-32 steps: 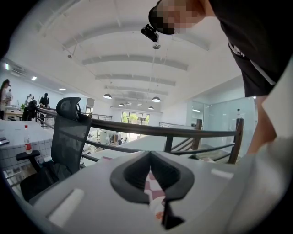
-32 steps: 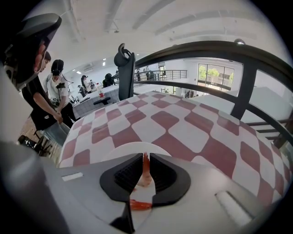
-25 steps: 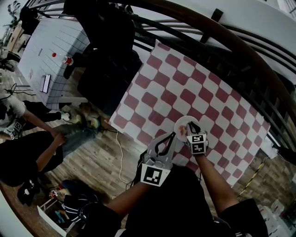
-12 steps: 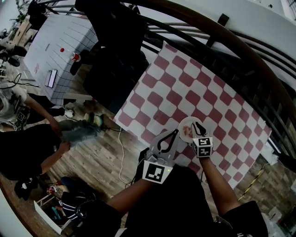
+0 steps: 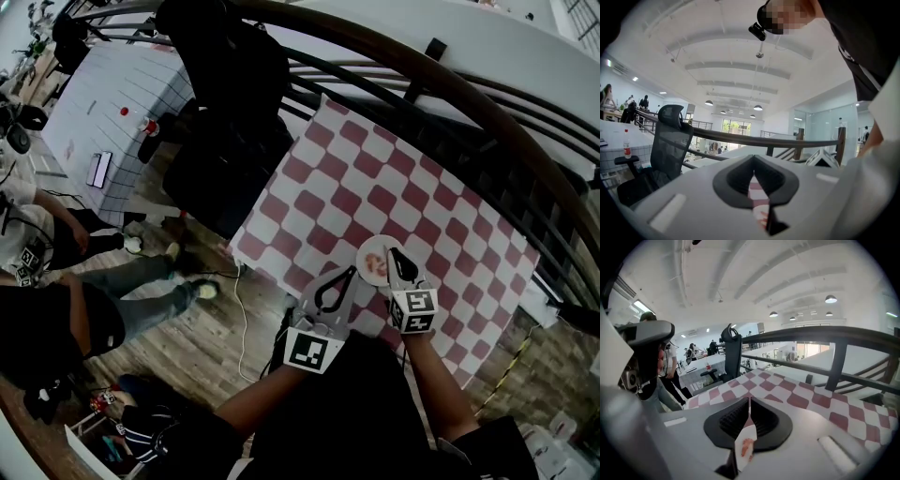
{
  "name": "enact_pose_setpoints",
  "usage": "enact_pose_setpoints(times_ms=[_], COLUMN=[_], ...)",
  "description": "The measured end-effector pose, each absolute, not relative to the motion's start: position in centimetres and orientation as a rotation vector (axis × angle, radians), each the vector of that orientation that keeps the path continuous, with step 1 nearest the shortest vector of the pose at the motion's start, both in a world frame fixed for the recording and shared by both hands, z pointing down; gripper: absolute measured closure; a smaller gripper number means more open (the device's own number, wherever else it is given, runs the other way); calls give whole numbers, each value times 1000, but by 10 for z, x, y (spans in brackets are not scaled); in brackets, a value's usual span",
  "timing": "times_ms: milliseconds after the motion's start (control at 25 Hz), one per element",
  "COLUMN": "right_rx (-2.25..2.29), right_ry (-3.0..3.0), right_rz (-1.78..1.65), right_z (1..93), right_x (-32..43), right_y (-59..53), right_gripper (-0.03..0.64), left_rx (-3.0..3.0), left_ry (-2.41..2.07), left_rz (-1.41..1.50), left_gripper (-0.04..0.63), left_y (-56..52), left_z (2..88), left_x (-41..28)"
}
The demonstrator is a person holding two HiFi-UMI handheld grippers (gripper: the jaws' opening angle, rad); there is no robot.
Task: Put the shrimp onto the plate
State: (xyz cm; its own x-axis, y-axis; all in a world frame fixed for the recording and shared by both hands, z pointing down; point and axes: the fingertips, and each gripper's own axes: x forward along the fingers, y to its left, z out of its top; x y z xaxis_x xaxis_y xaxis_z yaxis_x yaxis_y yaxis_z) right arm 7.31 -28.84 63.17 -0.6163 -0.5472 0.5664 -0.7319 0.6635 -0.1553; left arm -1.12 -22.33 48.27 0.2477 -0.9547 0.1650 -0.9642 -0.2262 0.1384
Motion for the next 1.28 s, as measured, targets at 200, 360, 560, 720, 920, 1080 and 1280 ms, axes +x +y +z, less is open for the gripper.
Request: enact_pose_setpoints(times_ms=[200,360,560,720,920,1080,1280], right_rx=[1119,1193,1264,1345,1460,1495,1487], right_ry=[-2479,-2569,-2640,-2622,-2594,-2597,-2589], right_rz=[491,404,315,242,170,82,12], right_z=[574,520,467,439,413,396,381], right_x=[72,63,48,38,28,15,-4], right_y=[-273,-253,-221,-190,-161,-148,-133], right_gripper=[617,618,618,618,618,618,618], left_rx=[2331,2401,2462,2551,2576,2563,2566], left_ry=[-1797,-1762,-1695,-1674,-1669,-1677,-1697], left_rz=[37,50,2,16,-19,-48,-83], left_gripper=[588,588,588,588,588,588,588], left_y=[-206,-186,-167,-154,-141,-133,-123], left_z=[475,464,441,424,404,396,386], left_x=[-21,-21,-21,-26,-40,-53,-69])
